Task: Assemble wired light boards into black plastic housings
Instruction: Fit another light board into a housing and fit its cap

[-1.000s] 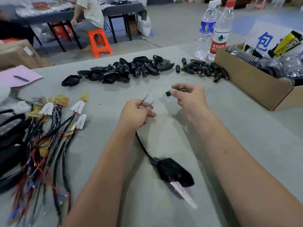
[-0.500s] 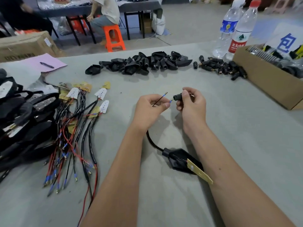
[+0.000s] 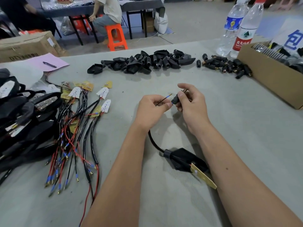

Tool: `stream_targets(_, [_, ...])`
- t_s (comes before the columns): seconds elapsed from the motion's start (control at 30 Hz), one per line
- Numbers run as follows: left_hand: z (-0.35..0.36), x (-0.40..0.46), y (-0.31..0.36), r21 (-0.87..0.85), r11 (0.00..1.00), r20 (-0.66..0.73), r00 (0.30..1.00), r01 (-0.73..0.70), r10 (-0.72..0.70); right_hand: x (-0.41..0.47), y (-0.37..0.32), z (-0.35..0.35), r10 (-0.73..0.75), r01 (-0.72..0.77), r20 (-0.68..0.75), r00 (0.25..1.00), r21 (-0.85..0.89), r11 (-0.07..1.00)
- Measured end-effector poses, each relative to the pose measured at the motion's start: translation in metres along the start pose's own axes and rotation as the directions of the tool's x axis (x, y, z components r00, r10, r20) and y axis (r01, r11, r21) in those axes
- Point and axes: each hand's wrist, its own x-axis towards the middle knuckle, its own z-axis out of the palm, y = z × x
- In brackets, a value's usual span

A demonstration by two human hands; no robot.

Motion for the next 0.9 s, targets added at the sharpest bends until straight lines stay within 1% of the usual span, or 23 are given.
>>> stream_targets(0.1, [0.001,-0.002,0.000,-0.031,0.999,-0.099,0.995,0.024,-0.027,0.000,0.000,0.001,-0.021,0.022,0.037,0.999,-0.028,0.999])
stream_targets(0.13, [0.000,-0.003,0.001,-0.088,0.995,-0.118,0.991,0.047,-0.057,0.000,0.000,0.000,-0.015,0.016,0.034,0.999,-0.027,1.000])
stream_targets(0.2, [-0.002,-0.004,0.003,-0.267,0.959,-0.067,0.990,0.099,-0.121,0.000,0.000,-0.001,-0.002,0.002,0.001,1.000,-0.032,0.999])
stream_targets(0.23, [-0.002,-0.005,0.004,-0.334,0.936,-0.034,0.991,0.114,-0.133,0.000,0.000,-0.001,0.000,-0.001,-0.014,1.000,-0.027,1.000])
stream_targets(0.27, [-0.001,-0.006,0.005,-0.364,0.924,-0.029,0.990,0.119,-0.139,0.000,0.000,-0.002,0.003,-0.003,-0.017,1.000,-0.012,1.000])
stream_targets(0.33, [0.003,-0.007,0.007,-0.388,0.915,-0.111,0.979,0.113,-0.169,-0.001,-0.001,-0.001,0.007,-0.007,0.008,1.000,0.032,0.999])
stream_targets(0.4, [0.006,-0.007,0.008,-0.439,0.892,-0.223,0.948,0.112,-0.229,-0.003,-0.003,0.000,0.019,-0.022,0.039,0.999,0.074,0.997])
stream_targets(0.47, [0.008,-0.006,0.007,-0.518,0.849,-0.251,0.930,0.106,-0.270,-0.004,-0.004,0.000,0.047,-0.053,0.057,0.997,0.113,0.992])
stream_targets(0.53, [0.011,-0.005,0.007,-0.528,0.843,-0.230,0.939,0.100,-0.256,-0.004,-0.005,-0.001,0.070,-0.079,0.077,0.995,0.121,0.990])
stream_targets(0.63, [0.016,-0.006,0.009,-0.478,0.871,-0.207,0.950,0.112,-0.236,-0.006,-0.008,0.000,0.088,-0.105,0.109,0.990,0.162,0.981])
stream_targets(0.7, [0.015,-0.004,0.010,-0.522,0.843,-0.184,0.947,0.132,-0.262,-0.007,-0.009,0.000,0.087,-0.111,0.118,0.989,0.216,0.970])
stream_targets(0.77, [0.010,-0.003,0.011,-0.568,0.808,-0.151,0.945,0.158,-0.291,-0.007,-0.010,0.000,0.088,-0.112,0.096,0.991,0.289,0.951])
stream_targets(0.8, [0.008,-0.003,0.011,-0.558,0.812,-0.138,0.946,0.170,-0.293,-0.006,-0.010,0.000,0.093,-0.112,0.074,0.993,0.332,0.937])
stream_targets(0.9, [0.003,-0.005,0.011,-0.455,0.872,-0.121,0.958,0.179,-0.260,-0.002,-0.012,-0.005,0.118,-0.107,0.004,0.993,0.444,0.889])
